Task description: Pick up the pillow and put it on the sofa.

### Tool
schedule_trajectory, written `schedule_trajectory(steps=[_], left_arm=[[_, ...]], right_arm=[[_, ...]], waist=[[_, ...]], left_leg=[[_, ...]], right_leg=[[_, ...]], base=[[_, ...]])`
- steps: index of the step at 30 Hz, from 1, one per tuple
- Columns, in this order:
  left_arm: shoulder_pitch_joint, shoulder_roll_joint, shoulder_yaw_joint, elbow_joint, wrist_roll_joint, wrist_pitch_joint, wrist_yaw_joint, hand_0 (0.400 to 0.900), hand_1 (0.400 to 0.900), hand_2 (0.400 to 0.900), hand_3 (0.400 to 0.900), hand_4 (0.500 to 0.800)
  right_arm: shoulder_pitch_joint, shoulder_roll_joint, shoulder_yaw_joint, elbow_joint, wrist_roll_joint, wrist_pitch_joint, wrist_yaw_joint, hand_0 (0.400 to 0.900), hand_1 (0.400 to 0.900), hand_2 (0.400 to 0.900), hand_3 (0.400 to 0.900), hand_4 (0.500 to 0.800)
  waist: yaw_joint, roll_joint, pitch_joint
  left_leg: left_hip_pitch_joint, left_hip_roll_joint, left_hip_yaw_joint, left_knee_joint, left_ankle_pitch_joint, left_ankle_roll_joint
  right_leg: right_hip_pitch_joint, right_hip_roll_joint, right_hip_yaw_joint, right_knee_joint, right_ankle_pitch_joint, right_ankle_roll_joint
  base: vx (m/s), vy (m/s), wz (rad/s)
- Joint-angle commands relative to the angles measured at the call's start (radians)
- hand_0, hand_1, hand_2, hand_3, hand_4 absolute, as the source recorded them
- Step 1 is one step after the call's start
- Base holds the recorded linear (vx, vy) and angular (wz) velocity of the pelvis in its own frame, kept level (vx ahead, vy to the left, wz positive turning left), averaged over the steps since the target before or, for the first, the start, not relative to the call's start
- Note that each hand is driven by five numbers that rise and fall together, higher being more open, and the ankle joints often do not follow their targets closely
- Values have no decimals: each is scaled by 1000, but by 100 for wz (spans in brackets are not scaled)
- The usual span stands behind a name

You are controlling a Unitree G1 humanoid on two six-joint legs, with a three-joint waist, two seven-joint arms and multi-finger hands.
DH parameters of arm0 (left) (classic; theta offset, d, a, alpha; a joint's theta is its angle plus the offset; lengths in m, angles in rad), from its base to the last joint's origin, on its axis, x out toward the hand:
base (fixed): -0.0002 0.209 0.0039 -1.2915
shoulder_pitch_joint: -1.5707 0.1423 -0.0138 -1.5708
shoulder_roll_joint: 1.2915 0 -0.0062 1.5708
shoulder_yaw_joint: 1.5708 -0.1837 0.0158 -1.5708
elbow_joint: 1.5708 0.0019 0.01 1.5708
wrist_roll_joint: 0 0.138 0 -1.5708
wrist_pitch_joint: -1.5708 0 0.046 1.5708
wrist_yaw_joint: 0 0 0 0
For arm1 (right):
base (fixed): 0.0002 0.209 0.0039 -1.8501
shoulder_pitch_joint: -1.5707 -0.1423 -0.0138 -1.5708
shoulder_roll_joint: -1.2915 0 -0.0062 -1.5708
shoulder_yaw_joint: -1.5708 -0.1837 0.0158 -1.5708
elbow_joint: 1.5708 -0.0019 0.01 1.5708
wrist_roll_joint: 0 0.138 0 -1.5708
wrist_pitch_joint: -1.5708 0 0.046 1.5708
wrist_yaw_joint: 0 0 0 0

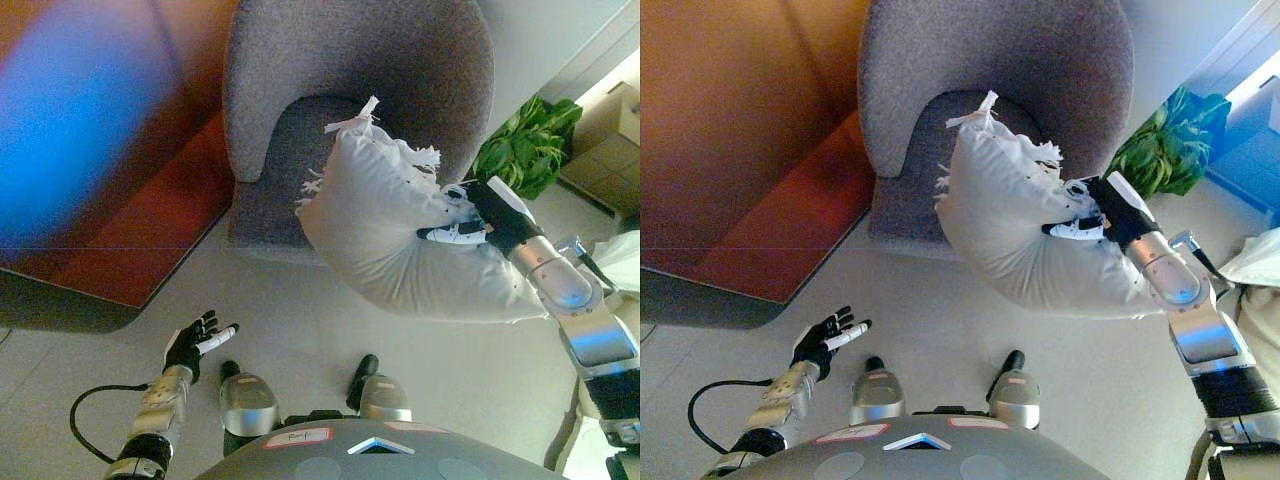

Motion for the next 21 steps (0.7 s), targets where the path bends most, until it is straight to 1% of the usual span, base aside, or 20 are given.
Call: schedule_trajectory(steps=[1,2,4,5,7,9,11,12,15,16,17,18,19,20,21], left_arm=[[-32,52,-29,-81,34,-15,-10,900,900,900,900,800],[-22,61,-33,-98,30,-9,-11,900,900,900,900,800],[-9,84,-42,-129,18,5,-13,900,900,900,900,800],[-5,103,-53,-142,6,7,-14,900,900,900,900,800],[-6,135,-69,-160,-16,12,-10,900,900,900,900,800],[-18,170,-85,-168,-45,0,-11,900,900,900,900,800],[-31,195,-92,-180,-69,-9,-20,900,900,900,900,800],[-39,211,-98,-188,-87,-14,-22,900,900,900,900,800],[-38,235,-100,-210,-120,-26,-22,900,900,900,900,800],[-33,240,-93,-216,-134,-25,-17,900,900,900,900,800],[-28,245,-87,-220,-145,-25,-15,900,900,900,900,800],[-23,245,-81,-222,-148,-27,-14,900,900,900,900,800],[-15,242,-72,-223,-148,-31,-14,900,900,900,900,800],[-10,240,-67,-227,-147,-33,-13,900,900,900,900,800],[-6,243,-61,-232,-151,-32,-16,900,900,900,900,800]], right_arm=[[-332,-119,-51,119,101,-59,-43,400,400,400,400,500],[-380,-128,-31,187,89,-66,-33,400,400,400,400,500],[-496,-170,38,320,75,-75,-48,400,400,400,400,500],[-577,-200,93,420,70,-83,-50,400,400,400,400,500],[-728,-234,196,568,73,-82,-78,400,400,400,400,500],[-897,-249,309,725,48,-63,-107,400,400,400,400,500],[-1026,-251,385,854,21,-62,-129,400,400,400,400,500],[-1091,-244,422,906,9,-44,-140,400,400,400,400,500],[-1230,-247,522,1010,-26,-32,-132,400,400,400,400,500],[-1271,-246,550,1032,-39,1,-146,400,400,400,400,500],[-1303,-250,572,1050,-83,12,-168,790,790,790,790,734],[-1326,-251,588,1062,-89,57,-167,900,900,900,900,800],[-1351,-250,603,1086,-106,133,-134,900,900,900,900,800],[-1369,-248,620,1105,-90,149,-139,900,900,900,900,800],[-1399,-249,637,1118,-66,177,-168,900,900,900,900,800]], waist=[[83,10,-26],[95,10,-25],[127,11,-21],[148,11,-16],[179,15,-4],[216,21,17],[242,30,38],[257,35,51],[290,45,72],[302,47,79],[309,49,84],[314,50,87],[324,51,92],[330,52,96],[338,50,103]], left_leg=[[104,-34,15,-118,12,78],[102,-30,10,-123,19,73],[95,-22,-3,-132,34,62],[88,-17,-13,-135,42,56],[74,-10,-34,-145,56,46],[48,-1,-63,-153,71,36],[25,7,-86,-159,84,29],[12,11,-98,-161,91,26],[-13,24,-120,-175,111,16],[-21,30,-127,-180,119,12],[-28,34,-132,-182,125,8],[-35,38,-135,-181,128,6],[-48,43,-142,-180,133,1],[-55,49,-147,-182,139,-3],[-62,54,-154,-181,144,-4]], right_leg=[[-4,-41,-5,12,41,115],[1,-39,-15,9,36,114],[13,-35,-37,-1,29,112],[18,-32,-49,-5,24,111],[18,-28,-66,-8,19,111],[18,-23,-79,-10,11,110],[14,-21,-91,-12,8,111],[14,-17,-97,-17,6,111],[18,-9,-115,-39,9,115],[20,-6,-121,-48,10,117],[21,-4,-126,-54,12,118],[21,-4,-130,-58,13,119],[20,-5,-132,-62,14,120],[20,-4,-135,-67,15,121],[21,-3,-139,-72,17,122]], base=[[98,-76,23],[89,-84,29],[75,-93,34],[56,-92,33],[17,-100,34],[-71,-124,35],[-127,-136,30],[-125,-151,30],[-50,-119,26],[-1,-104,23],[-2,-88,20],[-15,-69,18],[-21,-52,15],[-26,-53,13],[-22,-25,7]])
